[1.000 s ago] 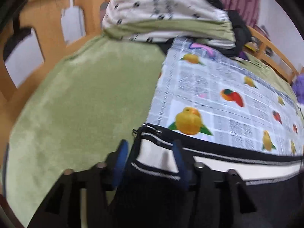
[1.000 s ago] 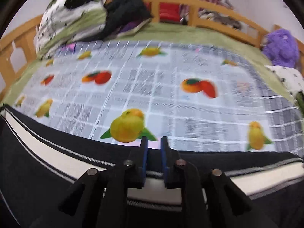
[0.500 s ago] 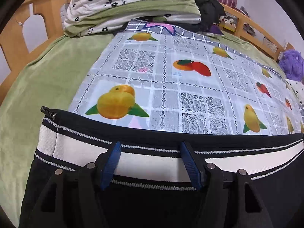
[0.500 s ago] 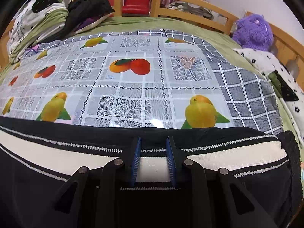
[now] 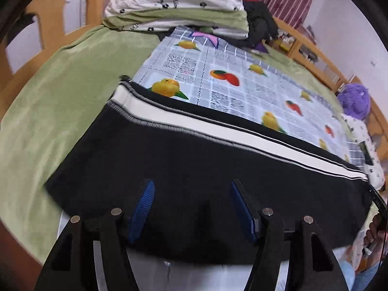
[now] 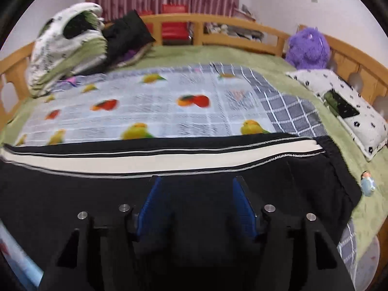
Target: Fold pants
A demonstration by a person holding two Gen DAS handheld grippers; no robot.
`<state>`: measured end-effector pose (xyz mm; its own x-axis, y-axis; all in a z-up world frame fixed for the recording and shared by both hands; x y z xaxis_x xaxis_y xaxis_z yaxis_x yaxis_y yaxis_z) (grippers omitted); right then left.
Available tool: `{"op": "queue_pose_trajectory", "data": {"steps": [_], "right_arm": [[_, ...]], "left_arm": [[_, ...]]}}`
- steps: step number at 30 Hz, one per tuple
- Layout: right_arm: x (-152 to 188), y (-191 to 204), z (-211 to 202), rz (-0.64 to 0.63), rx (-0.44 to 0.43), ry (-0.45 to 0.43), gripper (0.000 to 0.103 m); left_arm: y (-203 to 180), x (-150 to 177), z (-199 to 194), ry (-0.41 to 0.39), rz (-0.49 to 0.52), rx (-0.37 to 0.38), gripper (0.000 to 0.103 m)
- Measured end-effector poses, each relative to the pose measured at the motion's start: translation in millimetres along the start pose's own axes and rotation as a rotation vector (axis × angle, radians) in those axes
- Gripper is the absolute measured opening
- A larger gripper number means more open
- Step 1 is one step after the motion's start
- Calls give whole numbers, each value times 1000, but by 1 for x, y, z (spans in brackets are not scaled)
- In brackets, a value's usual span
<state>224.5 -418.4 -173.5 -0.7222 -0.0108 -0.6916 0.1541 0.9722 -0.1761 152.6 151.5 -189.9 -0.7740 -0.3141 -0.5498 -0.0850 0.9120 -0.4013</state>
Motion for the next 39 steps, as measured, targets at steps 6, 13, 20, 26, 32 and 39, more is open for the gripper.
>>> {"op": "queue_pose_trajectory", "data": {"steps": [6,13,20,26,32,39], "right_arm": [[-14,38,-80,22,-53,-114,76],[-14,92,-124,104,-160,-76,76],[24,136,-110,120,-295,-25,76],[39,151,-87,72,-281,19,70],[34,138,-76,119,-282,1,70],[37,121,-53,157,-236,51,70]], "left_arm": [[-38,-15,-81,-93,88,-2,61],[-58,-16,-111,-159,68,64,61],[6,39,-68,-153,-109,99,61],[91,66,-48,-174,-279,68,59],[130,44,-20,-212,-344,66,56],[165,20,-3,-288,-433,80,50]]}}
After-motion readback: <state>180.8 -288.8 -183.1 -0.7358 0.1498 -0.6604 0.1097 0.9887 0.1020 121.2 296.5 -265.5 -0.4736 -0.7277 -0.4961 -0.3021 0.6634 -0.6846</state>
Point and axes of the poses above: each gripper's, at about its wrist camera, not at the fingertips, and z roughly the way its jaws point, y to its left, x to its underside, the point moved 9 cm from there along z, roughly the way its jaws point, and after that the axes turned 11 degrees about x, right-handed, at the moved point
